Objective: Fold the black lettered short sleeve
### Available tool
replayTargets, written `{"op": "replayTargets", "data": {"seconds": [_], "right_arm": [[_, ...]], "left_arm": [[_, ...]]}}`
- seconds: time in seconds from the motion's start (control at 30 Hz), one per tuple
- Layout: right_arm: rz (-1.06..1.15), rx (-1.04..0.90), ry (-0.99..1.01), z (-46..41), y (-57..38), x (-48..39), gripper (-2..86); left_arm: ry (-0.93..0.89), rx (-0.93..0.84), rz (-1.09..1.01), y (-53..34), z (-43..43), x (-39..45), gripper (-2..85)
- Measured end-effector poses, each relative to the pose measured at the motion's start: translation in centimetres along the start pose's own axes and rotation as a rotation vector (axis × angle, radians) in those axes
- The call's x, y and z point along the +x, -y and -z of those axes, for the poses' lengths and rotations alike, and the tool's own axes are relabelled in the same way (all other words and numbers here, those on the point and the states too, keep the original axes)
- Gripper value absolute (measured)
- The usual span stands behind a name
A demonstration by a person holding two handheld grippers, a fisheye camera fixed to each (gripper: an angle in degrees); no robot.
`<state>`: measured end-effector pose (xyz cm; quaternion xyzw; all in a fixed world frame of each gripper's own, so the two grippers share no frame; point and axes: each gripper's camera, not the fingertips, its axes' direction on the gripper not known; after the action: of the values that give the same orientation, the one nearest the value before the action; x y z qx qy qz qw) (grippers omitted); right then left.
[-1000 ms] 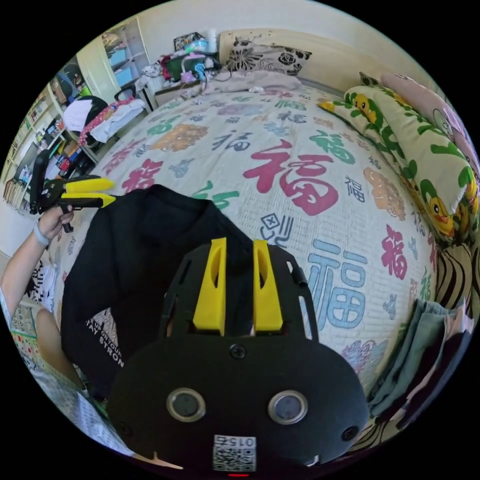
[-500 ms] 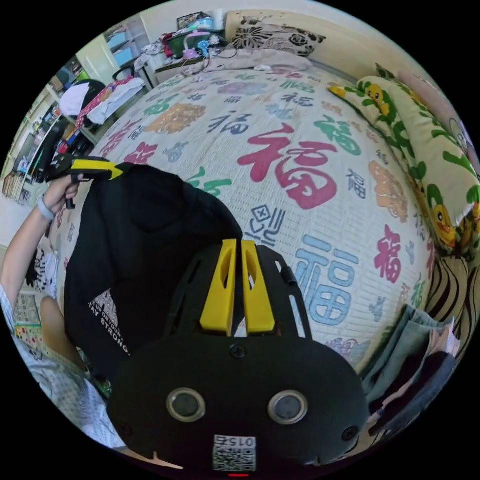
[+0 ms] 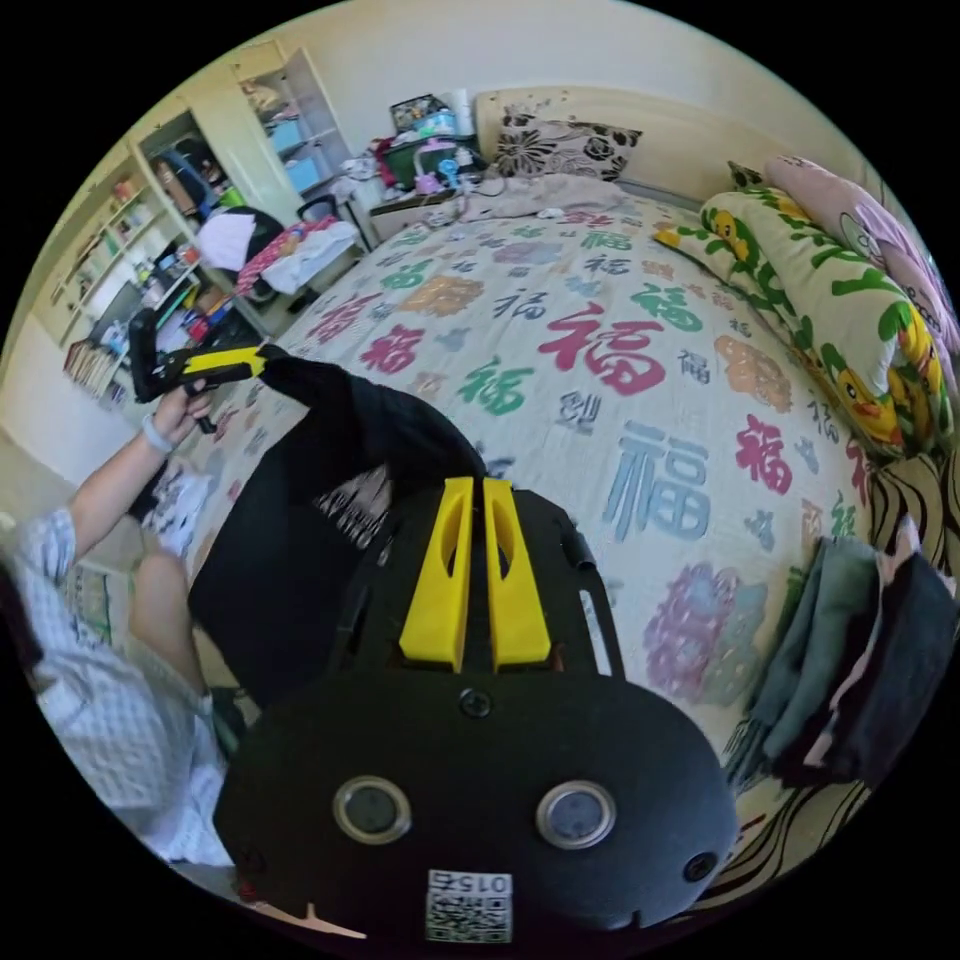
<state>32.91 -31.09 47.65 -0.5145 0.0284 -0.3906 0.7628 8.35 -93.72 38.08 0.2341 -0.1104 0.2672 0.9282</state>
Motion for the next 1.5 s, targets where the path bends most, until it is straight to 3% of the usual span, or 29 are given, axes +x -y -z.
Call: {"op": "replayTargets", "data": {"seconds": [0.17,0.3,0.57,0.73,0.83,0.97,1.03,1.17,1.33,1.43,1.5], "right_arm": [[0.078,-0.029,0.098,4.4,-13.7,-8.2,-0.1],[0.113,-0.125,0.064,5.0,-24.0,-15.0,0.1],[0.173,-0.185,-0.051,6.3,-32.9,-20.6,1.0],[0.160,-0.234,-0.047,6.6,-35.2,-20.5,3.8],[0.076,-0.333,-0.013,6.5,-36.2,-19.6,5.2],[-0.045,-0.220,0.060,10.7,-37.6,-17.8,2.4],[-0.060,-0.155,0.077,12.3,-37.7,-17.5,1.3],[-0.013,-0.163,0.167,11.5,-36.6,-17.6,-0.2],[-0.061,-0.353,0.093,7.7,-35.9,-15.7,-0.8],[-0.115,-0.258,0.161,10.7,-36.1,-12.8,-0.4],[-0.194,-0.122,0.190,14.5,-36.3,-8.4,1.1]], "left_arm": [[-0.033,0.003,-0.070,-12.8,7.5,10.2,0.7],[-0.027,-0.050,0.013,-22.7,11.6,17.8,0.7],[0.057,-0.157,0.035,-29.7,14.5,24.4,0.8],[0.070,-0.219,0.066,-30.8,14.4,24.5,1.3],[0.084,-0.370,0.092,-30.6,13.1,24.0,2.0],[0.184,-0.501,0.191,-29.8,15.1,22.6,2.9],[0.259,-0.484,0.198,-29.1,16.7,22.6,2.6],[0.012,-0.325,0.199,-26.7,17.5,22.7,2.1],[-0.039,-0.491,0.265,-27.9,12.0,19.9,2.6],[-0.094,-0.474,0.335,-28.3,13.7,17.0,4.0],[-0.092,-0.331,0.422,-28.3,17.9,13.3,5.6]]}}
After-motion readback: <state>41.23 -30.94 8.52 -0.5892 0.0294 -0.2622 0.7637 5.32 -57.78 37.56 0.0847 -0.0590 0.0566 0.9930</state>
